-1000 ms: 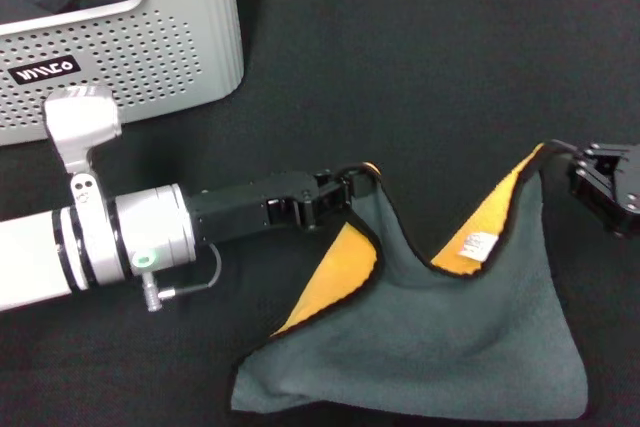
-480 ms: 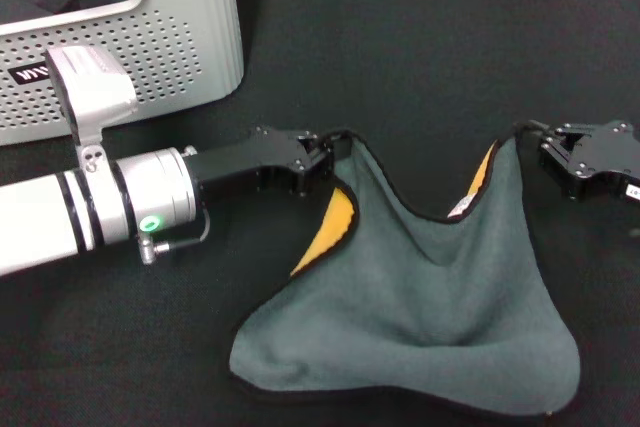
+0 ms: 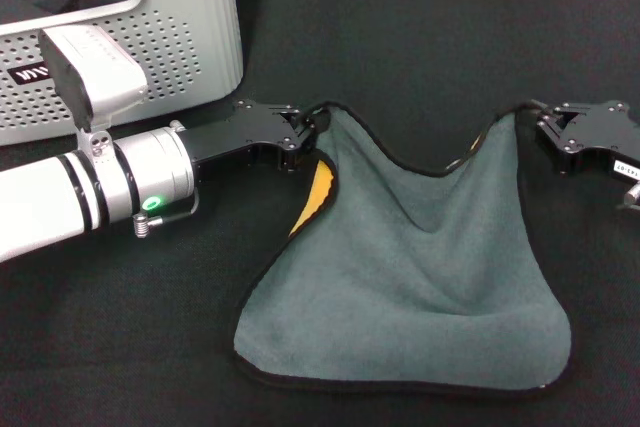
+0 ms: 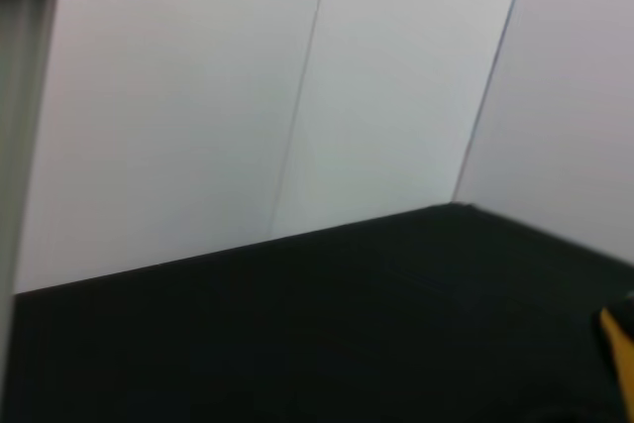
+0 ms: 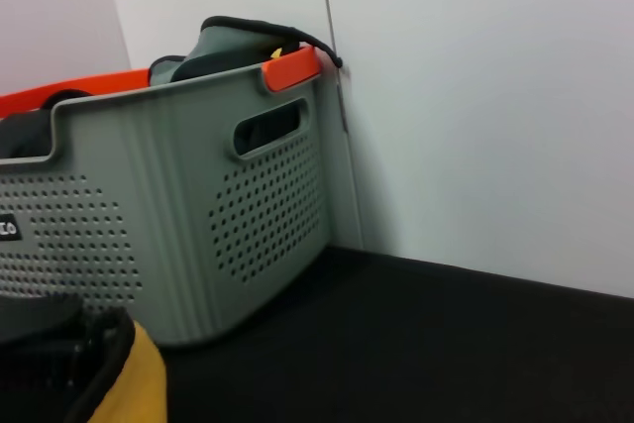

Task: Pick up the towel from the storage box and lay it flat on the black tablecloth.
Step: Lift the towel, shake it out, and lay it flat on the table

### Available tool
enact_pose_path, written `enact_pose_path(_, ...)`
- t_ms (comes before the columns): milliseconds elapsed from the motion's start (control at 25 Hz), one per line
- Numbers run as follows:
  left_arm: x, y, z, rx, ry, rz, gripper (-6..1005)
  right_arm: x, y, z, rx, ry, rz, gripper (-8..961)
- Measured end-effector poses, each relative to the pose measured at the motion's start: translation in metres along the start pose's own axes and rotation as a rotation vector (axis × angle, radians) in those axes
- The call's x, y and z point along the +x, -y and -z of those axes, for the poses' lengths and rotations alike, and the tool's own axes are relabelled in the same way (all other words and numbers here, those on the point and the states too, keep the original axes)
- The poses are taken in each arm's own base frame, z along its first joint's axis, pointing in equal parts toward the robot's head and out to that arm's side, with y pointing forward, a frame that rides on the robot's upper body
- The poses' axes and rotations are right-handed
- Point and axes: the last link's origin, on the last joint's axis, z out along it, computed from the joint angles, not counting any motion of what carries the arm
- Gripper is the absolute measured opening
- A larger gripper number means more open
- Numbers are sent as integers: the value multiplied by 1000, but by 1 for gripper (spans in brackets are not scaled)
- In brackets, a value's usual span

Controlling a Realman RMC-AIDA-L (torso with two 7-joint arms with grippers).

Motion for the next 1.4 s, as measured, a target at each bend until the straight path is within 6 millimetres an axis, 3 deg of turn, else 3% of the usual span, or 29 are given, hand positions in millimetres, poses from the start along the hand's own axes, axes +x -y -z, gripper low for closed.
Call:
enact_pose_path(520, -6, 9, 3, 57, 43, -223, 14, -11, 13, -10, 69, 13, -17, 21)
enact_pose_path(1080, 8, 15, -4, 76, 50, -515, 15, -15, 22, -25, 109, -17, -23, 21)
enact_pose_path(1400, 2, 27, -3, 157, 103, -531, 14, -15, 29, -28, 153, -33, -55, 21)
